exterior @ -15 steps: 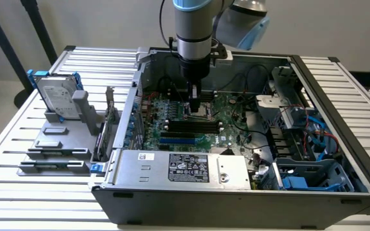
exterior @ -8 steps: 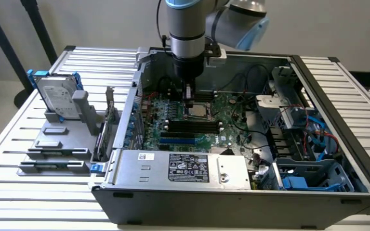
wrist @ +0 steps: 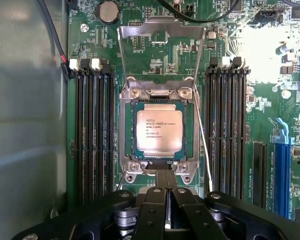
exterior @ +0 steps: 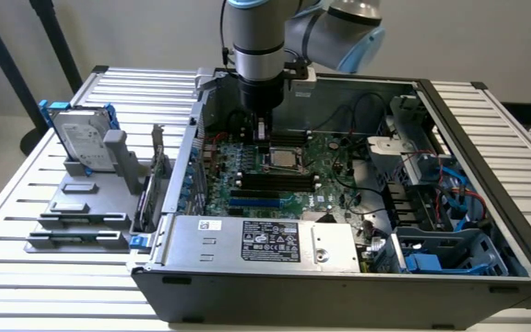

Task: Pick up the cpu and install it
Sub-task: 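Place the cpu into insertion slot, then close the cpu cover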

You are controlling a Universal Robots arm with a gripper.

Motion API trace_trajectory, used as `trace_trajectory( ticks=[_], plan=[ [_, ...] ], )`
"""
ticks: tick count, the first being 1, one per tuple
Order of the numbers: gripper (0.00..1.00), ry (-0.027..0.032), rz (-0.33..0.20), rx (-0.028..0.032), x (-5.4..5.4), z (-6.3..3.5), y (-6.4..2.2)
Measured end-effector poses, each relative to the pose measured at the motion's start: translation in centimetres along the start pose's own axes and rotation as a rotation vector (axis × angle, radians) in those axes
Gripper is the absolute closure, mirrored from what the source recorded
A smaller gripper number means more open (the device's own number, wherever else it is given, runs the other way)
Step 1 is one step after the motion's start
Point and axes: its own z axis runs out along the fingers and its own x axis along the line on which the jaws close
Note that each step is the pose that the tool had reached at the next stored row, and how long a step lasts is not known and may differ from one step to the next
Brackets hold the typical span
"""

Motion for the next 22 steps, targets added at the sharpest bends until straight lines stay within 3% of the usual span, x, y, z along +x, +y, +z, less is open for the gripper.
trace_trajectory(
  ticks=[13,22],
  plan=[
    [0.89,0.0001,0.0,0.0001,0.0,0.0,0.02],
    [0.89,0.0024,0.001,0.0112,0.1,-0.54,3.93]
  ],
)
